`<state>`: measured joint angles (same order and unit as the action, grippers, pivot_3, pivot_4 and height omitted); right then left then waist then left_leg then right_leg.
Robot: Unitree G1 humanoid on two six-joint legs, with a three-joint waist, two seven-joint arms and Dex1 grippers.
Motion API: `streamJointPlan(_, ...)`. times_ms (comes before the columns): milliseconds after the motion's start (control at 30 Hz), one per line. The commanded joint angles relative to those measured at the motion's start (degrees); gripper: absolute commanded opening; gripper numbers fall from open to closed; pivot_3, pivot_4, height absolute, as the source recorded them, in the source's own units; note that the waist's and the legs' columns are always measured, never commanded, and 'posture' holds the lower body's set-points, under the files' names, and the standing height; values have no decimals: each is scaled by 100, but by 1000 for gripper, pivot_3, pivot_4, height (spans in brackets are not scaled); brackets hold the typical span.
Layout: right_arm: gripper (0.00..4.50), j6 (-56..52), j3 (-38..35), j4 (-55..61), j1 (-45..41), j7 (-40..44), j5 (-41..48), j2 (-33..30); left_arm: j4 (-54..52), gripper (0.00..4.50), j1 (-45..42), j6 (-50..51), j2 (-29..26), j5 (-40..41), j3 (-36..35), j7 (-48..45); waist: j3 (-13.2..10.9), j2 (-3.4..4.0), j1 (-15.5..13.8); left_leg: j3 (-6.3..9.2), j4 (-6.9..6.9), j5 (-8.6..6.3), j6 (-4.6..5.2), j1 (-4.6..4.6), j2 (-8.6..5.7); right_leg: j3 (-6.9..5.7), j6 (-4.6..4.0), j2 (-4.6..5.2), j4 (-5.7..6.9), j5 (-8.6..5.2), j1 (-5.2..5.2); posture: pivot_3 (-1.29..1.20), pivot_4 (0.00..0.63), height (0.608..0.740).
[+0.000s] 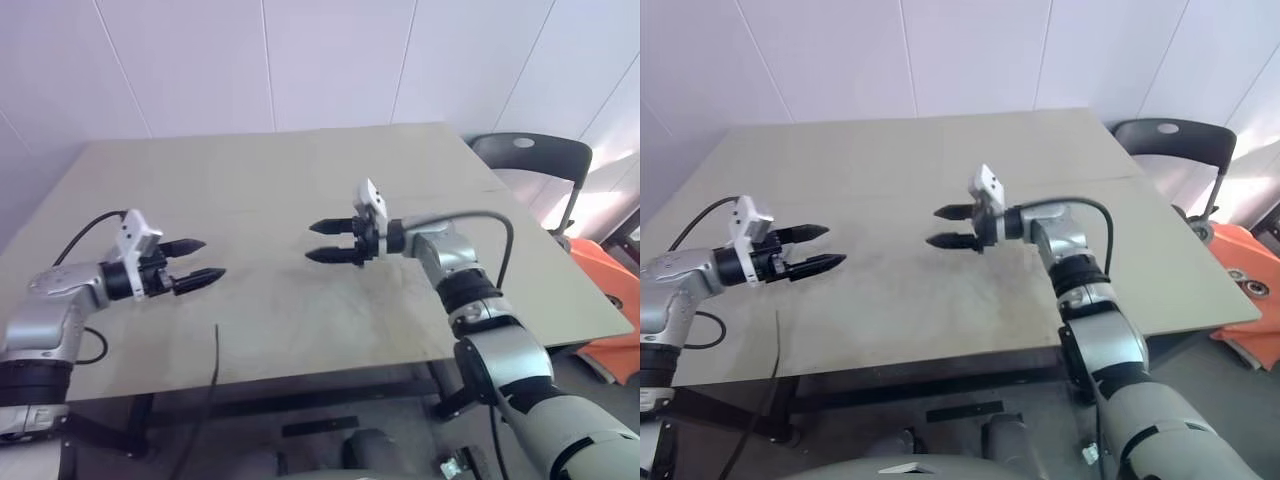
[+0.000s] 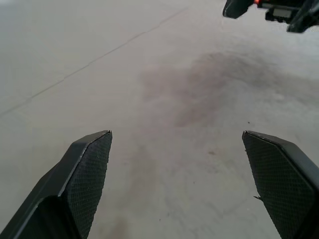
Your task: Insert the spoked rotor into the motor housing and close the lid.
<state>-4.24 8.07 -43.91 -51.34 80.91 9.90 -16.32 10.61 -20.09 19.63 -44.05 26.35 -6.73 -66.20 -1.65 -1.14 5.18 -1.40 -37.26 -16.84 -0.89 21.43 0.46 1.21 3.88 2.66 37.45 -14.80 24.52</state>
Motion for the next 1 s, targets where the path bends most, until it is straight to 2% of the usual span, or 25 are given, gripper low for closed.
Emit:
streamJointPlan(33, 3762, 967, 127, 206, 4, 337, -158, -190, 34, 4474, -369, -321, 129, -148, 238, -240, 0, 0, 10, 0, -4, 0, 0, -3, 0, 0, 1, -2, 2, 0, -4, 0, 0, 740)
streamJointPlan(200, 3762, 1079, 175, 474, 197, 740, -57, -403, 396, 4474, -791, -798, 300, -540, 652, -487, 0, 0, 23, 2, -11, 2, 3, -11, 5, 1, 1, -13, 14, 1, -8, 0, 0, 740)
streamJointPlan(333, 3762, 1170, 116, 350, 226, 693, -95, -521, 431, 4474, -1019, -819, 475, -550, 813, -647, 0, -1, -11, 1, -22, 2, 4, -9, 3, 2, 1, -12, 17, 1, -9, 0, 0, 740)
streamJointPlan(633, 3762, 1114, 117, 265, 163, 764, -104, -696, 237, 4474, -830, -673, 476, -490, 788, -945, -2, 2, -144, 2, -58, 2, 6, -8, 9, 2, 1, -21, 48, 0, -10, 0, 0, 740)
streamJointPlan(1000, 3762, 1244, 134, 12, -78, 695, -149, -602, 283, 4474, -827, -728, 478, -522, 642, -782, -2, 2, -163, 5, -87, 1, 10, -19, 9, 2, 2, -26, 58, 1, -34, 0, 0, 740)
